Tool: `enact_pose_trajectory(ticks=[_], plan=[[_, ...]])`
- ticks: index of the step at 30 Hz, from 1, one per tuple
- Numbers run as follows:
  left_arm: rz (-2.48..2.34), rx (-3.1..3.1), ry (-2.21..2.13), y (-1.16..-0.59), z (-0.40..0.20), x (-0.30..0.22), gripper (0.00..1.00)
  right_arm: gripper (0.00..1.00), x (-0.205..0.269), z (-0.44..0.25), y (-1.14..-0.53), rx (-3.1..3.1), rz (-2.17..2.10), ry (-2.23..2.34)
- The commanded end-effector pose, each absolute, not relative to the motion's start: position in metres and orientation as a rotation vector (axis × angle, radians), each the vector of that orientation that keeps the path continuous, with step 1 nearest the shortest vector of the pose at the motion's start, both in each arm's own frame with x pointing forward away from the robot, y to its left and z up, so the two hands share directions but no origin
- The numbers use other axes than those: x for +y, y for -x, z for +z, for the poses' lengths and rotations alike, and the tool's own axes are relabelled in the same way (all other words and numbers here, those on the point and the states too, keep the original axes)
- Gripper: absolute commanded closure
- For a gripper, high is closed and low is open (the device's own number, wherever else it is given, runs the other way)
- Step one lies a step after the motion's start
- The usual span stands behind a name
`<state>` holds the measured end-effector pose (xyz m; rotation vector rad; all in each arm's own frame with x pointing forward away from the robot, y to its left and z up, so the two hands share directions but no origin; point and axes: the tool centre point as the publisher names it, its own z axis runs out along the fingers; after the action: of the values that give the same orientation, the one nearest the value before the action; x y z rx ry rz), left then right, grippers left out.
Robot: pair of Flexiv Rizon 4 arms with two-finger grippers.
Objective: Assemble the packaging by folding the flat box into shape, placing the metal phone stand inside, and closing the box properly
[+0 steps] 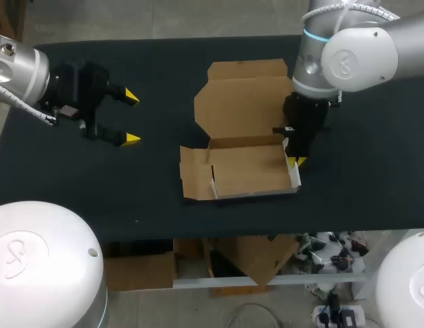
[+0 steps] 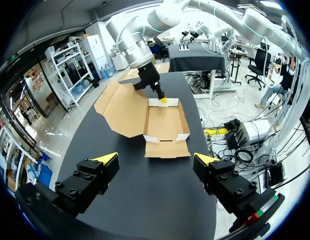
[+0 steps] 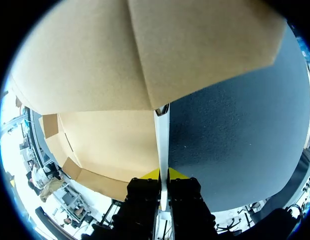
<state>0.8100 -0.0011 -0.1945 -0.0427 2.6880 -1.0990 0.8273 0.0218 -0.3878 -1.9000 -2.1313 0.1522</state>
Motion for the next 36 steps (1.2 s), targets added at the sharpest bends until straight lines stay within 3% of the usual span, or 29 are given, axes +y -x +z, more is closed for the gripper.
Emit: enact_pose_trajectory(ticks=[1, 36], plan=[[-1.095, 2.692, 0.043, -0.81, -0.194, -0.001, 0.0, 1.0, 0.024, -0.39, -0.83, -2.113, 0.197, 1.884], [-1.095, 2.692, 0.043, -0.81, -0.194, -0.001, 0.0, 1.0, 0.029, -0.409, -0.841, -2.123, 0.111, 1.995]])
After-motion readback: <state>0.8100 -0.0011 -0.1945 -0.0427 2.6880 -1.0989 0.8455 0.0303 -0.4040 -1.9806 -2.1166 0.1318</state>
